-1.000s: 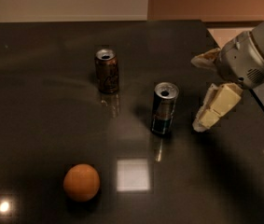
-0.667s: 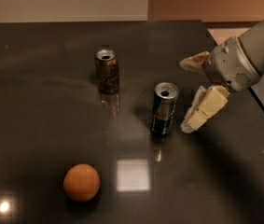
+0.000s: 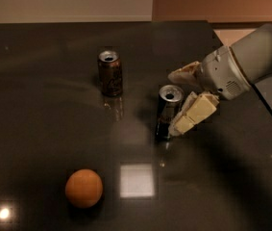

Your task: Knock redbull can over

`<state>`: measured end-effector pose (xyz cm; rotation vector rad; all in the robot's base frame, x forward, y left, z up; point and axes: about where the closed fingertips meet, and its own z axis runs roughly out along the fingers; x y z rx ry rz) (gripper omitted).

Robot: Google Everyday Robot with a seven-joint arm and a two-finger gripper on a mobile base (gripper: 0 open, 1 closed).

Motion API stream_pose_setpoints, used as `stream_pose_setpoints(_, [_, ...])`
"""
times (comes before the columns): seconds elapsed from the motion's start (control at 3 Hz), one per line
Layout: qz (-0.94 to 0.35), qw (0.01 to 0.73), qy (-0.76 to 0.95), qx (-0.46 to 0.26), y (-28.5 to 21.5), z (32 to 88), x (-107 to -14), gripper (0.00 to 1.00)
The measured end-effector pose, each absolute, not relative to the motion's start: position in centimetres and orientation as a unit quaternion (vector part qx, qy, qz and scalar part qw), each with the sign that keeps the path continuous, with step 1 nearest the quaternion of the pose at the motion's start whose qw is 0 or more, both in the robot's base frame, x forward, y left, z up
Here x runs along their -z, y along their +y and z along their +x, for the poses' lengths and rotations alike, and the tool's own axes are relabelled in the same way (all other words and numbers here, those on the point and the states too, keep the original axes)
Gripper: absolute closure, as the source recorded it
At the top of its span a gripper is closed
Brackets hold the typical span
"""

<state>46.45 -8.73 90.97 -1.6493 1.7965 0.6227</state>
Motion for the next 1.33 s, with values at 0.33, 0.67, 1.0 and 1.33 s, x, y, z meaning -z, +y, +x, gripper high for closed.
stream_pose_setpoints(0.33, [-0.623, 0.310, 0.673, -0.249, -8.1, 46.4, -90.9, 0.39])
stream_pose_setpoints(0.67, [-0.625, 0.310, 0.671, -0.252, -7.8, 46.4, -91.5, 0.62])
stream_pose_setpoints(1.0, [-0.630, 0.286, 0.685, -0.227, -8.3, 46.6, -93.1, 0.86])
stream_pose_setpoints(1.33, [-0.637, 0.230, 0.715, -0.174, -10.0, 47.0, -94.1, 1.00])
